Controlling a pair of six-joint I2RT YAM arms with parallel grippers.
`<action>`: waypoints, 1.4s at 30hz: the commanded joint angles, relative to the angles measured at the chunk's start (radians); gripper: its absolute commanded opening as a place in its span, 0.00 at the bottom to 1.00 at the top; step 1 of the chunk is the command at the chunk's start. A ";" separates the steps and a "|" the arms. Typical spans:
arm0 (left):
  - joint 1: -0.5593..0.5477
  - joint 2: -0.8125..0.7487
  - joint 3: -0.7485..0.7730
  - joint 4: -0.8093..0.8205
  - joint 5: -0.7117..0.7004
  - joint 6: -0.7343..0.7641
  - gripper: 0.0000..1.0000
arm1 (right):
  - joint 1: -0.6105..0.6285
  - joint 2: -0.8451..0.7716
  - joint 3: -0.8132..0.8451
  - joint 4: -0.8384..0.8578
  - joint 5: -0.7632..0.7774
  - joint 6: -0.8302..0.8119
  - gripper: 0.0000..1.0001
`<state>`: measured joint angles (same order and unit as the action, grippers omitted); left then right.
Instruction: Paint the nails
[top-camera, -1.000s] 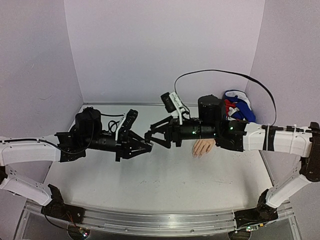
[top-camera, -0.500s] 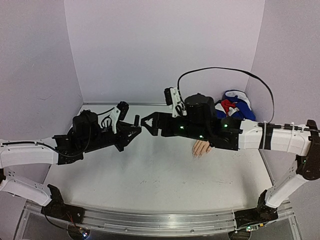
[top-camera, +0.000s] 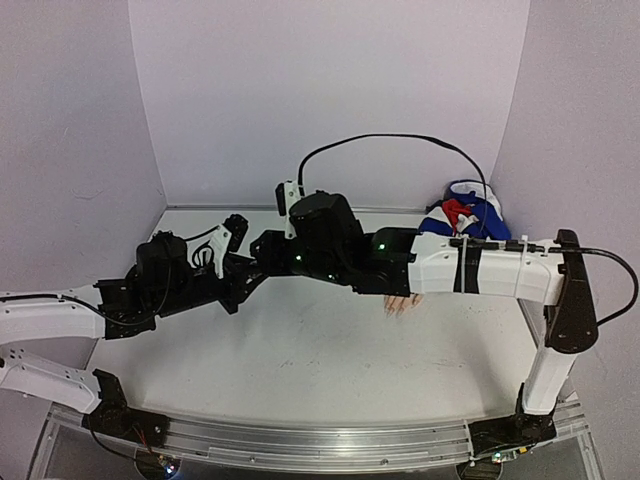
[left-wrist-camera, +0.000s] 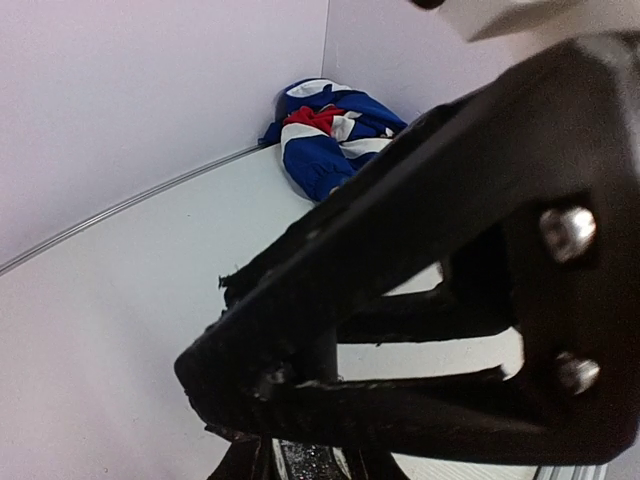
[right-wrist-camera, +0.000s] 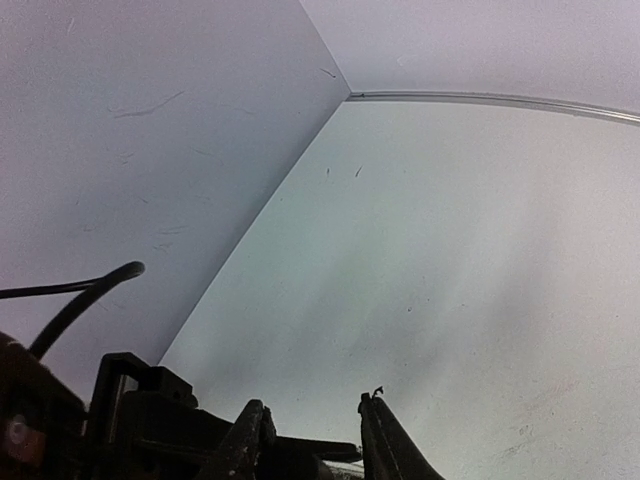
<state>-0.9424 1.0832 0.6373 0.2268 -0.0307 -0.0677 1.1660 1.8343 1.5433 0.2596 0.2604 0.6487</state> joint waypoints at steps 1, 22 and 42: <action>-0.004 -0.049 0.001 0.047 -0.014 0.008 0.00 | 0.007 0.035 0.064 -0.020 0.040 0.015 0.31; 0.021 -0.103 -0.038 0.069 0.591 0.125 0.00 | -0.109 -0.188 -0.283 0.389 -0.987 -0.437 0.00; 0.020 -0.170 -0.081 0.000 -0.111 0.078 0.00 | 0.002 -0.016 0.021 0.063 -0.080 -0.090 0.71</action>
<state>-0.9226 0.8894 0.5320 0.2134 -0.0906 0.0254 1.1389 1.7725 1.4834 0.3603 0.0391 0.5022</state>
